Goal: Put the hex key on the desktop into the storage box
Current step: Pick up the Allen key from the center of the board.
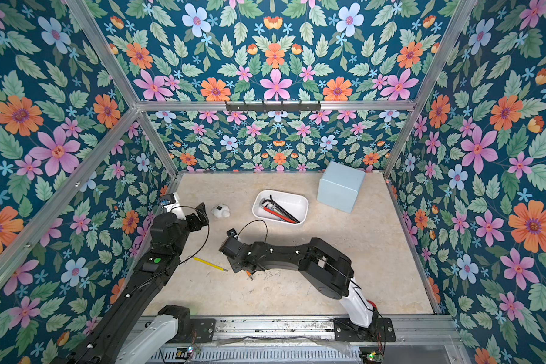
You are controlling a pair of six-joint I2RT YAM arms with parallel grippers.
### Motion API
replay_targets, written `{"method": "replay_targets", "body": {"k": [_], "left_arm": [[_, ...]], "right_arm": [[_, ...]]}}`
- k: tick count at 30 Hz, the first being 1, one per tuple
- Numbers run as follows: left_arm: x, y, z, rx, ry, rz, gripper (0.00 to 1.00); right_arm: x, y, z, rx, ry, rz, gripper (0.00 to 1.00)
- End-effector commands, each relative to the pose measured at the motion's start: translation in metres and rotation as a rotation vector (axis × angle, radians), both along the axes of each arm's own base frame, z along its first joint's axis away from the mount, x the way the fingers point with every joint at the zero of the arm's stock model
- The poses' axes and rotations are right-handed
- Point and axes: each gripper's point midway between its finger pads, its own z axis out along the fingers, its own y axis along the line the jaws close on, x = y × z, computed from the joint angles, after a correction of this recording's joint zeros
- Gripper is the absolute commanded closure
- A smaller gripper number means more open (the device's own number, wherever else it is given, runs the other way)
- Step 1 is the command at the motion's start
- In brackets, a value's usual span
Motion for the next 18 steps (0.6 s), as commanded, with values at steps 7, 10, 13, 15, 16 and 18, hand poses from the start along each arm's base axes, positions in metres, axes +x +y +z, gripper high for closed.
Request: {"method": "replay_targets", "body": {"k": [7,10,13,15,16,18], "left_arm": [[0.0,0.001,0.006,0.006,-0.019,0.008,0.01],[0.0,0.001,0.007,0.006,-0.02,0.007,0.01],[0.0,0.001,0.006,0.007,-0.02,0.009,0.01],[0.0,0.001,0.005,0.008,-0.017,0.009,0.01],[0.0,0.002,0.006,0.007,-0.02,0.01,0.0],[0.0,0.001,0.005,0.007,-0.018,0.009,0.01]], "right_arm": [[0.045,-0.055,0.089,0.232,-0.149,0.106,1.0],[0.073,-0.092,0.127,0.252,-0.233,0.107,1.0],[0.102,-0.122,0.156,0.254,-0.318,0.104,1.0],[0.117,-0.135,0.168,0.236,-0.366,0.111,1.0],[0.127,-0.142,0.172,0.214,-0.385,0.111,1.0],[0.142,-0.15,0.174,0.179,-0.404,0.116,1.0]]}}
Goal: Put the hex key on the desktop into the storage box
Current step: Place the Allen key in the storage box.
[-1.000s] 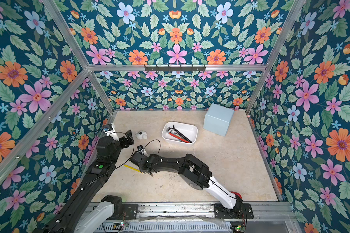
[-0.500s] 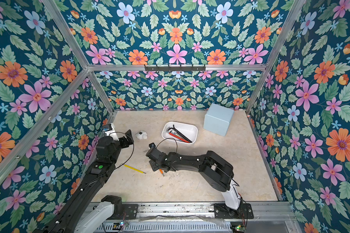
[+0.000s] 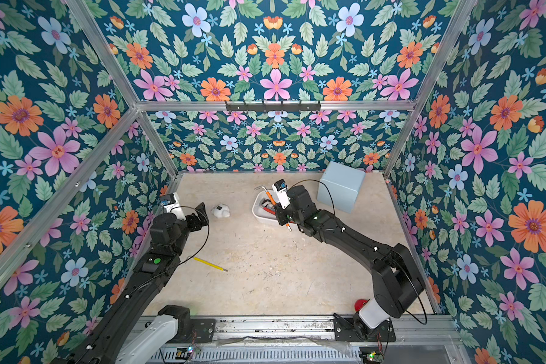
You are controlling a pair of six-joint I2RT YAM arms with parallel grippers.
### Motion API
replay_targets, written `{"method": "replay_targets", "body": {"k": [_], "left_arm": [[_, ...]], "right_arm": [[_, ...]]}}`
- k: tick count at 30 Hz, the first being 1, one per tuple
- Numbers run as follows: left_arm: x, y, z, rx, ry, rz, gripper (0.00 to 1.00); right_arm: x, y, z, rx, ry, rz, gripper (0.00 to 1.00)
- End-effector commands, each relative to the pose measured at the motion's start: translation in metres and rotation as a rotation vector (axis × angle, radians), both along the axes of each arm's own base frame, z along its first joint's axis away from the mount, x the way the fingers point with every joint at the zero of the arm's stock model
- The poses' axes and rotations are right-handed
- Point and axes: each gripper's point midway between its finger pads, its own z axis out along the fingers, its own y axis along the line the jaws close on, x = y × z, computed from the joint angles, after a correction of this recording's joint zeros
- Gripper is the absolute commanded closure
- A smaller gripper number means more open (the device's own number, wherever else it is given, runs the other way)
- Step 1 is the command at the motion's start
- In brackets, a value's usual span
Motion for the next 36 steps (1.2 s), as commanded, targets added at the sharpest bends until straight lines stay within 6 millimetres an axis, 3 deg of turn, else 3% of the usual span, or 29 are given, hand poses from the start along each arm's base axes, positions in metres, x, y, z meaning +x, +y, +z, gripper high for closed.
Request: {"method": "replay_targets", "body": {"k": [1,4,11,16,25,31,32,34,36], "left_arm": [[0.001,0.001,0.004,0.007,-0.014,0.007,0.01],[0.001,0.001,0.004,0.007,-0.014,0.007,0.01],[0.0,0.002,0.004,0.01,-0.014,0.009,0.01],[0.001,0.002,0.002,0.012,-0.01,0.011,0.01],[0.0,0.003,0.005,0.015,-0.016,0.016,0.0],[0.0,0.003,0.005,0.014,-0.014,0.013,0.01],[0.0,0.002,0.005,0.014,-0.014,0.012,0.01],[0.0,0.002,0.006,0.014,-0.015,0.012,0.01],[0.0,0.003,0.006,0.015,-0.014,0.013,0.0]], "right_arm": [[0.016,-0.006,0.005,-0.069,-0.068,0.069,1.0],[0.035,-0.01,-0.003,-0.079,-0.076,0.085,1.0],[0.067,-0.004,-0.059,-0.157,-0.027,0.135,1.0],[0.084,0.003,-0.085,-0.205,0.017,0.143,1.0],[0.092,0.003,-0.131,-0.273,0.104,0.136,1.0],[0.092,-0.003,-0.143,-0.299,0.121,0.106,1.0],[0.093,-0.004,-0.142,-0.3,0.121,0.101,0.96],[0.095,-0.005,-0.14,-0.297,0.118,0.087,0.78],[0.097,-0.005,-0.135,-0.292,0.109,0.079,0.71]]}}
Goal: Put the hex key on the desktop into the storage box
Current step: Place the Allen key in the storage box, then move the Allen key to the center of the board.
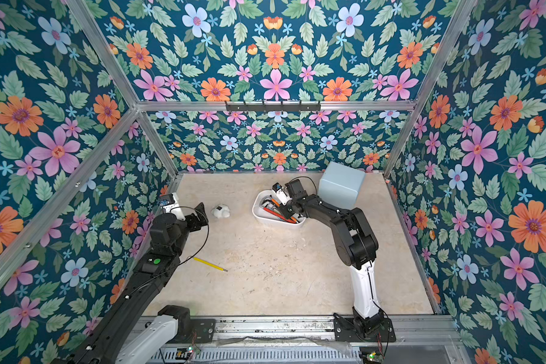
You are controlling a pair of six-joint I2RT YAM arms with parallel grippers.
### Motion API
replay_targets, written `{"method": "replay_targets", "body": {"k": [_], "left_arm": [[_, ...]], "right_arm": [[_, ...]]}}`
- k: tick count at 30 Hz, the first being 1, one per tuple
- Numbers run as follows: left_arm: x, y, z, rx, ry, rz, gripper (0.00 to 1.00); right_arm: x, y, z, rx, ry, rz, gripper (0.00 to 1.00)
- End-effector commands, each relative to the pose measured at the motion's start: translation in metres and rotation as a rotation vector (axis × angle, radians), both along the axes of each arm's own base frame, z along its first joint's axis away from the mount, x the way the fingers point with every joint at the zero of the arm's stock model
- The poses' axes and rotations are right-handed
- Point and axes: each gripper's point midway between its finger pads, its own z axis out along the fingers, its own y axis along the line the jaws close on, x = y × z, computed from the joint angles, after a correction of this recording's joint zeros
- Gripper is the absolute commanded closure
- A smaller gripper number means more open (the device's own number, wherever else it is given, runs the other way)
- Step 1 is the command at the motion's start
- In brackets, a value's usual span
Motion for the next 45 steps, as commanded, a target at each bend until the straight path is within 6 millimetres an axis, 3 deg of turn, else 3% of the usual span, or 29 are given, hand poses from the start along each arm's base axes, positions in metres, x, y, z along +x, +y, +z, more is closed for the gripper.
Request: {"method": "replay_targets", "body": {"k": [1,6,10,13,20,24,28,35,45], "left_arm": [[0.0,0.001,0.005,0.011,-0.011,0.001,0.01],[0.0,0.001,0.006,0.011,-0.012,0.001,0.01],[0.0,0.001,0.008,0.006,-0.015,0.003,0.01],[-0.001,0.002,0.011,0.001,-0.022,0.012,0.01],[-0.005,0.007,0.012,0.003,-0.02,0.038,0.01],[-0.005,0.007,0.012,-0.002,-0.02,0.039,0.01],[-0.007,0.009,0.013,-0.001,-0.025,0.045,0.01],[-0.007,0.008,0.011,-0.001,-0.023,0.041,0.01],[-0.008,0.009,0.011,-0.001,-0.027,0.043,0.01]], "right_arm": [[0.006,0.001,0.012,0.016,-0.033,-0.026,0.67],[0.008,0.002,0.036,0.042,-0.068,-0.036,0.58],[-0.006,0.013,0.067,0.09,-0.105,-0.023,0.57],[-0.039,0.038,0.083,0.147,-0.116,0.032,0.55],[-0.155,0.119,0.079,0.278,-0.096,0.22,0.53],[-0.206,0.16,0.068,0.31,-0.057,0.334,0.52],[-0.235,0.192,0.044,0.297,0.003,0.399,0.53],[-0.251,0.226,0.002,0.23,0.036,0.42,0.54],[-0.259,0.248,-0.039,0.095,0.031,0.433,0.57]]}}
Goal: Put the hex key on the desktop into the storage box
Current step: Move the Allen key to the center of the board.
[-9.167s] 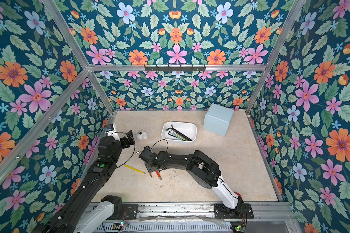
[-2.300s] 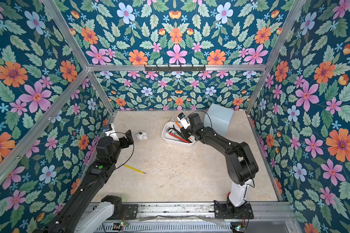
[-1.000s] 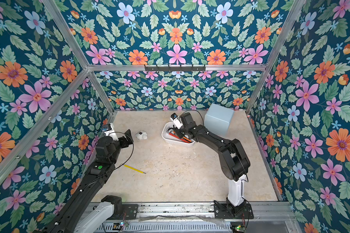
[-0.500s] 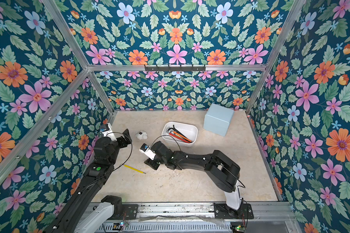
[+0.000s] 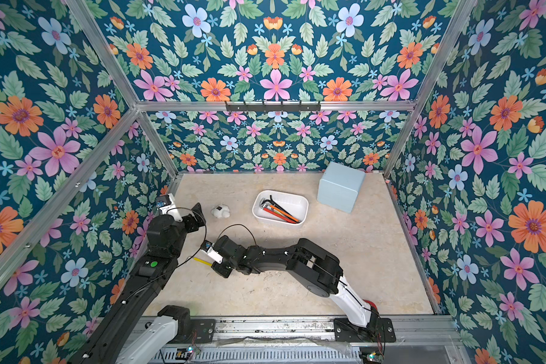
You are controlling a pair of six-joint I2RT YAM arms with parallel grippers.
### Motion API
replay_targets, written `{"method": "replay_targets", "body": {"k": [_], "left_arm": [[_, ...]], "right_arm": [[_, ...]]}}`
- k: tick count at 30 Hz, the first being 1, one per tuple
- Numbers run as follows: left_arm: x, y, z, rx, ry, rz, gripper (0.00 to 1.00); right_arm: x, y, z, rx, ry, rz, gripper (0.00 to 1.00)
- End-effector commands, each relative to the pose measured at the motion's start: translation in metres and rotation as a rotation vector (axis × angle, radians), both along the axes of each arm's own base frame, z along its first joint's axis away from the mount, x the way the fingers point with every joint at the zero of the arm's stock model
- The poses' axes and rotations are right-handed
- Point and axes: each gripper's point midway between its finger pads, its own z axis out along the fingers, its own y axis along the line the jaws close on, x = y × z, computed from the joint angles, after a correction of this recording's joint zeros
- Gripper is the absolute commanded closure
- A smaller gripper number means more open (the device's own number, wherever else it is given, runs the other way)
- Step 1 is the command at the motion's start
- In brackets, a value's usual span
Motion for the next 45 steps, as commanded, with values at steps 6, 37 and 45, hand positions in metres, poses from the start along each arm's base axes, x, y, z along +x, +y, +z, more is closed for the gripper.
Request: {"method": "replay_targets", "body": {"k": [6,37,45], "left_arm": [[0.0,0.001,0.003,-0.001,-0.016,0.008,0.01],[-0.001,0.001,0.009,-0.002,-0.03,0.006,0.01],[-0.001,0.001,0.011,-0.005,-0.033,0.002,0.01]], "right_arm": [[0.004,0.002,-0.017,-0.083,-0.036,-0.024,0.58],[0.007,-0.106,-0.022,-0.243,-0.046,-0.255,1.0],[0.0,-0.158,-0.023,-0.32,-0.013,-0.287,1.0]]}}
